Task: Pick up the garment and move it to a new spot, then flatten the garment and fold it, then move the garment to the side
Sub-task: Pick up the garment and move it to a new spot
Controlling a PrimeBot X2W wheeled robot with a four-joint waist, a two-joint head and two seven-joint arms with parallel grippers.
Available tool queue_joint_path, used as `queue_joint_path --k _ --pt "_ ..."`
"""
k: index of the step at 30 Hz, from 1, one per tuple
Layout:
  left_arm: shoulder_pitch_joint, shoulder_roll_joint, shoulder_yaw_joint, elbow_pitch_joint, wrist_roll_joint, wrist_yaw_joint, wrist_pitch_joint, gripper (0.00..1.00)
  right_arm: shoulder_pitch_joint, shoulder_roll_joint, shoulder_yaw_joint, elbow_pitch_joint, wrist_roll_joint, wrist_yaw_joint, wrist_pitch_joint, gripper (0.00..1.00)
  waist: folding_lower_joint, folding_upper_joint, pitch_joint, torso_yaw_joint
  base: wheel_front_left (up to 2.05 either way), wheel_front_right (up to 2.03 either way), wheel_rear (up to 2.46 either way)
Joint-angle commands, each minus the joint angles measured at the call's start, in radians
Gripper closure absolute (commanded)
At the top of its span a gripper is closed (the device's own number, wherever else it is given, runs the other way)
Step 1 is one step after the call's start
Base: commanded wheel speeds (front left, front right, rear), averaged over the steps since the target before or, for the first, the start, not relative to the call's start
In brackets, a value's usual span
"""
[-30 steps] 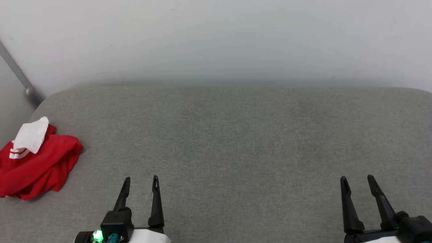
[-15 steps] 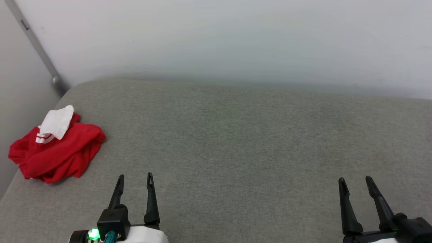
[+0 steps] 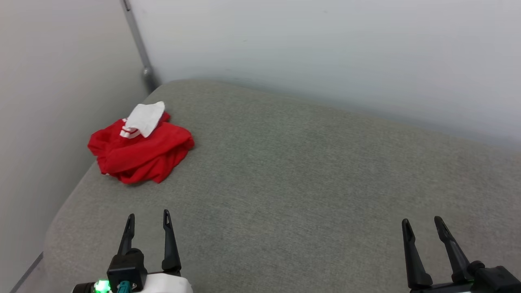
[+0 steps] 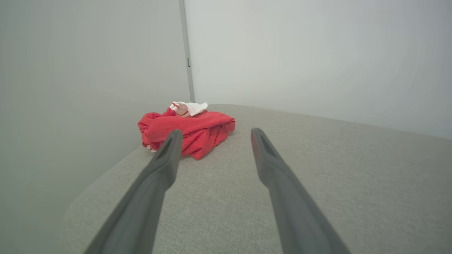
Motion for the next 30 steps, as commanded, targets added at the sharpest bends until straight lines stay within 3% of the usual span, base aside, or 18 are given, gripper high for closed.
queue_joint_path --k 1,7,21,25,30 --pt "0.004 -0.001 0.003 -0.002 0.004 0.000 -0.003 0.00 0.009 0.003 0.003 -0.005 0.001 0.000 -0.002 0.00 0.0000 0.0000 -0.004 0.057 0.00 0.00 0.00" --pt "0.011 -0.001 0.019 -0.008 0.006 0.007 -0.003 0.00 0.012 0.002 0.017 -0.005 -0.001 0.000 -0.002 0.00 0.0000 0.0000 -0.007 0.140 0.00 0.00 0.00" --pt "0.022 -0.001 0.059 -0.033 -0.033 0.032 -0.003 0.00 -0.028 0.002 0.070 0.004 -0.039 0.000 -0.002 0.00 0.0000 0.0000 0.031 0.160 0.00 0.00 0.00" --pt "-0.001 -0.001 0.066 -0.022 -0.043 0.025 -0.003 0.00 -0.024 0.002 0.062 0.002 -0.043 0.000 -0.002 0.00 0.0000 0.0000 0.036 0.160 0.00 0.00 0.00" --pt "-0.101 0.036 0.113 0.012 -0.051 -0.036 -0.003 0.00 -0.021 0.002 0.044 -0.004 -0.052 0.000 -0.002 0.00 0.0000 0.0000 0.052 0.159 0.00 0.00 0.00"
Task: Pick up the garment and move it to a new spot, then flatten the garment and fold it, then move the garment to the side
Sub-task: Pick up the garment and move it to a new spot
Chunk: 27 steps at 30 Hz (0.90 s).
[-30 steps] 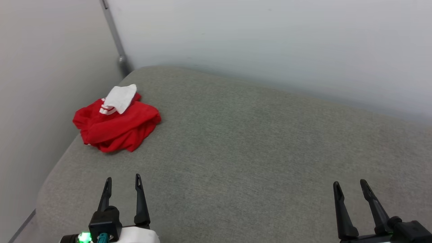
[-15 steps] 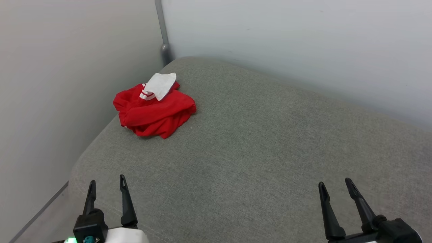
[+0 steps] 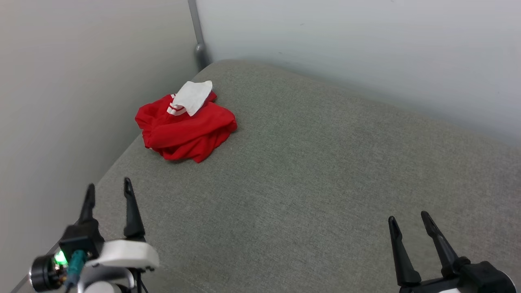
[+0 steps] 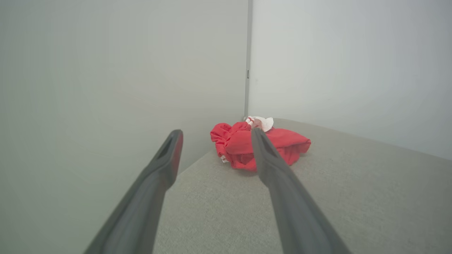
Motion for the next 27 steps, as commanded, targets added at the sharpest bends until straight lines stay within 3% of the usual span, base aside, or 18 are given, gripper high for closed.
queue_joint_path --k 1,6,9,14,21,26,27 --pt "-0.050 0.022 0.022 0.018 -0.017 -0.020 -0.003 0.00 0.000 0.002 -0.006 -0.006 -0.011 0.000 -0.002 0.00 0.0000 0.0000 0.007 -0.001 0.00 0.00 0.00" --pt "-0.240 0.121 0.089 0.121 -0.058 -0.101 -0.003 0.00 -0.026 0.002 -0.028 -0.020 -0.035 0.000 -0.002 0.00 0.0000 0.0000 0.064 -0.030 0.00 0.00 0.00" --pt "-0.365 0.213 0.115 0.215 -0.067 -0.143 0.010 0.00 -0.046 0.002 -0.040 -0.029 -0.060 0.000 -0.002 0.00 0.0000 0.0000 0.118 -0.063 0.00 0.00 0.00" --pt "-0.554 0.303 0.137 0.315 -0.098 -0.186 0.076 0.00 -0.093 0.002 -0.077 -0.048 -0.099 0.000 -0.002 0.00 0.0000 0.0000 0.218 -0.114 0.00 0.00 0.00" --pt "-0.758 0.386 0.143 0.472 -0.195 -0.250 0.289 0.00 -0.154 0.002 -0.096 -0.074 -0.146 0.000 -0.002 0.00 0.0000 0.0000 0.346 -0.175 0.00 0.00 0.00" --pt "-0.854 0.442 0.100 0.593 -0.316 -0.279 0.571 0.00 -0.201 0.002 -0.105 -0.098 -0.168 0.000 -0.002 0.00 0.0000 0.0000 0.419 -0.214 0.00 0.00 0.00" --pt "-0.873 0.463 0.033 0.606 -0.397 -0.281 0.714 0.00 -0.221 0.002 -0.106 -0.114 -0.177 0.000 -0.002 0.00 0.0000 0.0000 0.455 -0.231 0.00 0.00 0.00"
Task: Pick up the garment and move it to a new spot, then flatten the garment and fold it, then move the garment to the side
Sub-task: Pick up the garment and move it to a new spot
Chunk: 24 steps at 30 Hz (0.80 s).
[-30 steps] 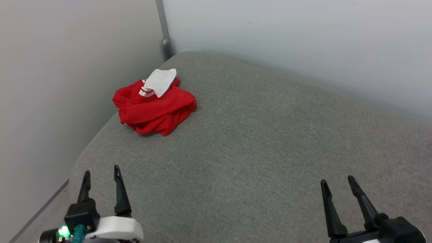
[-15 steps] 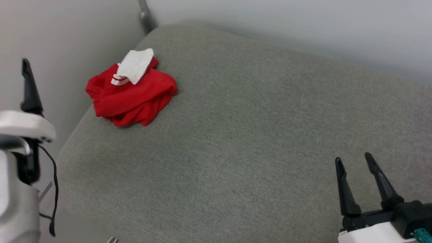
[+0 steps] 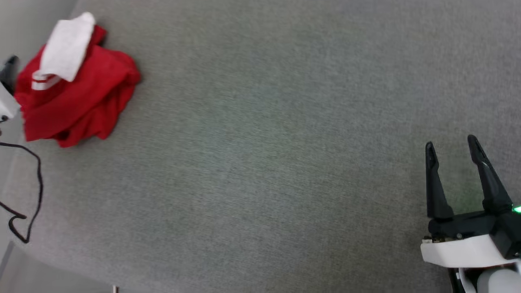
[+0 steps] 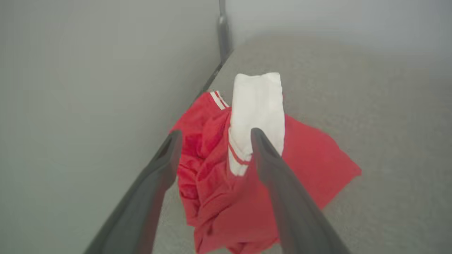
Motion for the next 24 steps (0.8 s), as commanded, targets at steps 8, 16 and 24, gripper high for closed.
queue_joint_path --k 8,16,24 --pt "0.025 0.111 -0.181 -0.027 -0.219 -0.001 0.339 0.00 -0.059 0.001 0.005 -0.049 -0.026 -0.001 -0.002 0.00 -0.0002 0.0000 0.133 -0.072 0.00 0.00 0.00" --pt "0.065 0.140 -0.297 -0.021 -0.280 -0.001 0.436 0.00 -0.069 -0.005 0.000 -0.071 -0.031 -0.001 -0.002 0.00 -0.0002 0.0000 0.167 -0.084 0.00 0.00 0.00" --pt "0.040 0.186 -0.363 -0.030 -0.316 0.000 0.376 1.00 -0.035 -0.004 0.010 -0.035 -0.028 -0.001 -0.002 0.00 -0.0002 0.0000 0.092 -0.074 0.00 0.00 0.00"
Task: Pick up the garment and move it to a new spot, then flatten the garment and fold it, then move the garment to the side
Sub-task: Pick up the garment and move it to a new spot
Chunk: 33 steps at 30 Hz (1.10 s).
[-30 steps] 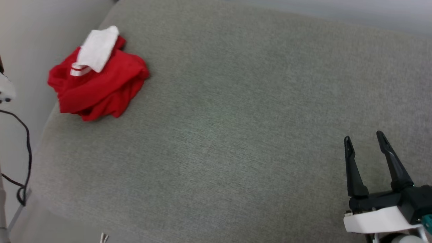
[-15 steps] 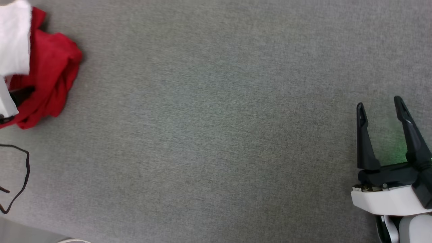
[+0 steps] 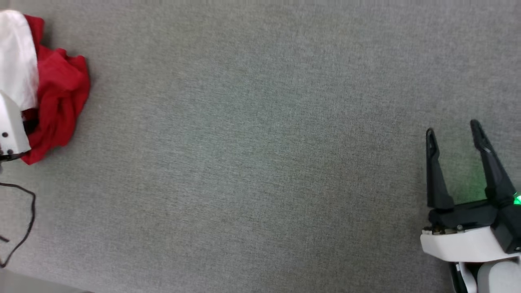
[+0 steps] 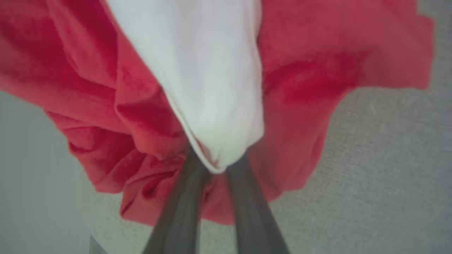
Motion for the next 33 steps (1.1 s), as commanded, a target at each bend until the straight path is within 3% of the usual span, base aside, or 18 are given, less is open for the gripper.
queue_joint_path --k 1,10,18,26,33 --pt "0.003 0.025 -0.009 0.000 -0.006 0.000 -0.019 1.00 0.017 0.000 0.005 0.015 0.007 -0.001 -0.002 0.00 -0.0001 0.0000 -0.051 0.006 0.00 0.00 0.00" --pt "-0.069 0.118 -0.127 -0.145 0.014 0.001 -0.051 1.00 0.067 0.005 0.023 0.071 0.046 -0.001 -0.002 0.00 -0.0001 0.0000 -0.214 0.022 0.00 0.00 0.00" --pt "-0.186 0.148 -0.257 -0.324 0.000 0.001 -0.010 1.00 0.094 0.006 0.039 0.107 0.101 -0.001 -0.002 0.00 -0.0001 0.0000 -0.315 0.001 0.00 0.00 0.00" --pt "-0.317 0.117 -0.393 -0.475 -0.013 0.001 0.050 1.00 0.113 0.006 0.048 0.131 0.153 -0.001 -0.002 0.00 -0.0001 0.0000 -0.379 -0.088 0.00 0.00 0.00" --pt "-0.399 0.042 -0.495 -0.529 -0.038 0.001 0.067 1.00 0.126 0.006 0.053 0.144 0.177 -0.001 -0.002 0.00 -0.0001 0.0000 -0.399 -0.205 0.00 0.00 0.00"
